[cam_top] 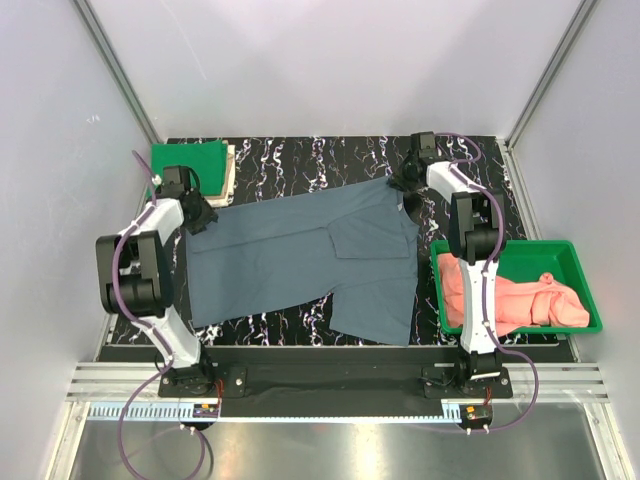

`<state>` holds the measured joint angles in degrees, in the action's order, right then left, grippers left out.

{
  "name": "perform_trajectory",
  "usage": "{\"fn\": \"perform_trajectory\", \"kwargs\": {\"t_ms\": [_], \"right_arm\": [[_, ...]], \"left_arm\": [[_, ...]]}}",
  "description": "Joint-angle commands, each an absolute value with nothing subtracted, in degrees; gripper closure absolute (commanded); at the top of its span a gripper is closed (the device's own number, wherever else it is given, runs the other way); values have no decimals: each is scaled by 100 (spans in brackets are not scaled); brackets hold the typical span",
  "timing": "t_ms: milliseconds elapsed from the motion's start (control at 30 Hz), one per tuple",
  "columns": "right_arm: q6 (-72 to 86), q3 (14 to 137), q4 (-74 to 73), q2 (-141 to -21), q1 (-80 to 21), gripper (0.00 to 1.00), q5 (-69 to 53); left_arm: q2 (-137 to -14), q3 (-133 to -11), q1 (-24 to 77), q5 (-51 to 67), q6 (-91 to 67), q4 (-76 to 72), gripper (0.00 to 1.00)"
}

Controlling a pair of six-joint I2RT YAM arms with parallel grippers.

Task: Fold and stack the t-shirts
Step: Fold the tshirt

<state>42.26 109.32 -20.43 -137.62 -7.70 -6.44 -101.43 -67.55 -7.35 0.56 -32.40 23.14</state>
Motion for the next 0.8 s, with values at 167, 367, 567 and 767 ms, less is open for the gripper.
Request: {"fn": "perform_trajectory", "kwargs": {"t_ms": [167, 367, 567, 767], "right_arm": [[3745, 10486, -2136, -13017, -712, 70, -1185], [3244, 10126, -2477, -12551, -659, 57, -1337], [2997, 9854, -2742, -12358, -396, 64, -1406], [2874, 9335, -2821, -12138, -360, 79, -1591]], "left_arm": [[-9282, -6126, -1071, -256, -2374, 2391, 57], [-9439, -5977, -1414, 104, -2048, 2435, 53], [-9729, -6020, -1468, 255, -1863, 2470, 49], [-10063, -6222, -1468, 439, -1784, 2461, 54]]}}
